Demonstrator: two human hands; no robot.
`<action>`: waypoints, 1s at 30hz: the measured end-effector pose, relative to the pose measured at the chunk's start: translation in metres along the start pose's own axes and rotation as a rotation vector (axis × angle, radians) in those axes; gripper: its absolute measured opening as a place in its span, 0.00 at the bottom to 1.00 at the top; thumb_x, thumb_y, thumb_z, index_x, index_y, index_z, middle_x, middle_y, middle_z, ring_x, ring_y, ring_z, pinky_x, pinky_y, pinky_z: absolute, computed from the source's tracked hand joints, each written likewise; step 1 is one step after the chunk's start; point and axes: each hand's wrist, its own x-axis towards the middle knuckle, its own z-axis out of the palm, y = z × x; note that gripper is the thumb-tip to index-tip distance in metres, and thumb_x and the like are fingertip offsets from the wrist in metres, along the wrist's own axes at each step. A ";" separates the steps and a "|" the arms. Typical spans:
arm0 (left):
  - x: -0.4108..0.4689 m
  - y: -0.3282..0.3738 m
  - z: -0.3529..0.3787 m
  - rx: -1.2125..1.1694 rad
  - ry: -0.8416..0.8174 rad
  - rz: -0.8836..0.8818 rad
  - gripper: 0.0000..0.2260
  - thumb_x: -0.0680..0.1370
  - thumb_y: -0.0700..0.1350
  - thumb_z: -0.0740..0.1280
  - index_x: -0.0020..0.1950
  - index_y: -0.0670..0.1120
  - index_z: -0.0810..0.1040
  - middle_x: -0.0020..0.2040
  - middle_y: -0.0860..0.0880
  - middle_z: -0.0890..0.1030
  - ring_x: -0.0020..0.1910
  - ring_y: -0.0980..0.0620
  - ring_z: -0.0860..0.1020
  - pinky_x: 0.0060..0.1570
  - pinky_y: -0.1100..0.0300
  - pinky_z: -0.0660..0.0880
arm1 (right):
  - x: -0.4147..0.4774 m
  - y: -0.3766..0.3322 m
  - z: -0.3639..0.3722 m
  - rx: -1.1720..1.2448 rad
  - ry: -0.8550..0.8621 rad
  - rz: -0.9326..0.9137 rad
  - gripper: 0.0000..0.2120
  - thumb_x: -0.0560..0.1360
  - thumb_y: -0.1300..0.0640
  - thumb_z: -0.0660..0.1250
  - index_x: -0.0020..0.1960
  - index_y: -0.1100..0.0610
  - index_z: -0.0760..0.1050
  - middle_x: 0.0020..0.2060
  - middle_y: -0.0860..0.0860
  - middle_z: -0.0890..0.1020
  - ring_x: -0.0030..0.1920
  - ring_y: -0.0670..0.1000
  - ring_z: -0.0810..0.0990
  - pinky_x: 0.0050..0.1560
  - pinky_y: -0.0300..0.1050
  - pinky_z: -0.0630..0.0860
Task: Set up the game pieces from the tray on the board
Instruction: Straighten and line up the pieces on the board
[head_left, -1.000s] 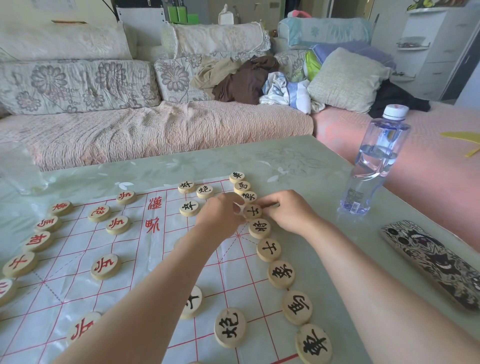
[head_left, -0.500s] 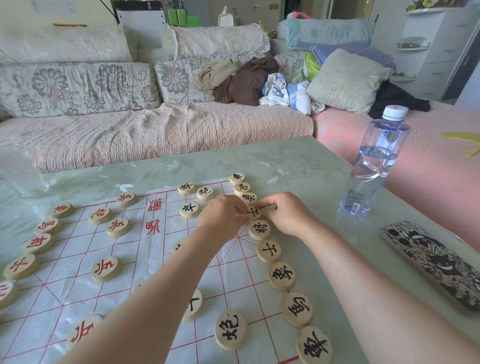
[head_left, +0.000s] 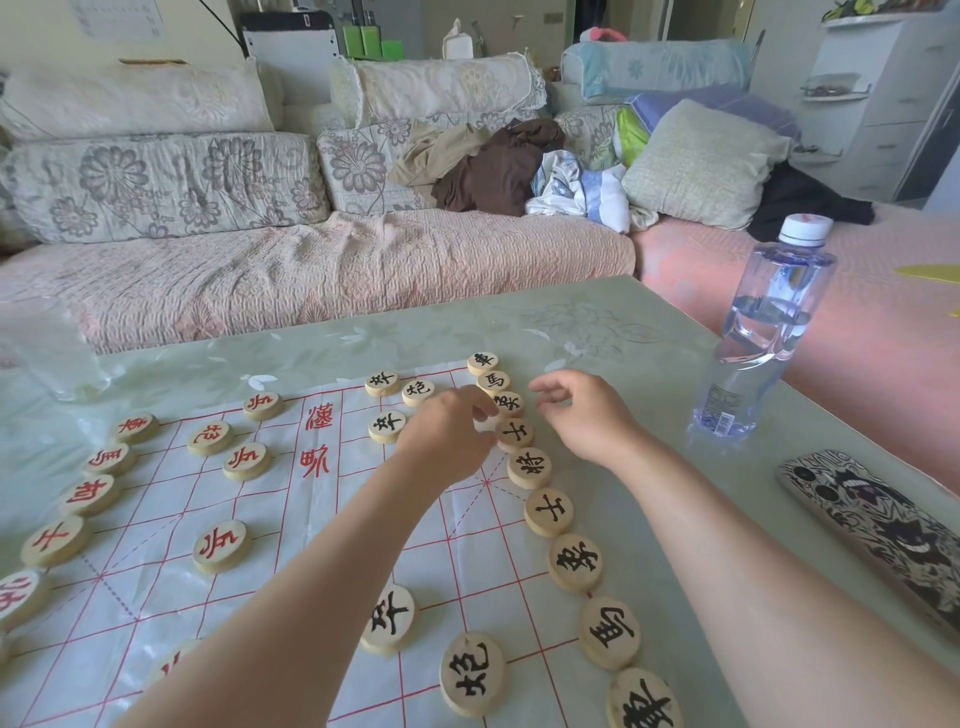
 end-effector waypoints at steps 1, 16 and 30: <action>0.002 0.000 -0.001 -0.010 0.003 -0.003 0.12 0.75 0.44 0.68 0.57 0.54 0.77 0.53 0.57 0.78 0.51 0.53 0.77 0.49 0.54 0.77 | 0.003 -0.001 0.000 -0.002 0.034 0.006 0.12 0.78 0.59 0.64 0.57 0.47 0.80 0.50 0.44 0.82 0.51 0.46 0.79 0.49 0.38 0.69; 0.029 0.007 0.002 0.118 -0.077 -0.042 0.21 0.78 0.40 0.57 0.68 0.56 0.72 0.66 0.50 0.75 0.54 0.44 0.79 0.44 0.56 0.74 | 0.040 -0.003 0.007 -0.061 -0.195 -0.015 0.15 0.71 0.54 0.77 0.57 0.45 0.82 0.49 0.42 0.84 0.51 0.45 0.81 0.52 0.40 0.75; 0.033 -0.006 0.005 0.094 -0.019 -0.039 0.17 0.76 0.42 0.64 0.63 0.57 0.76 0.58 0.57 0.79 0.42 0.51 0.78 0.43 0.57 0.78 | 0.042 0.001 0.007 -0.049 -0.174 -0.054 0.14 0.72 0.58 0.76 0.53 0.43 0.83 0.49 0.39 0.83 0.51 0.43 0.80 0.47 0.34 0.71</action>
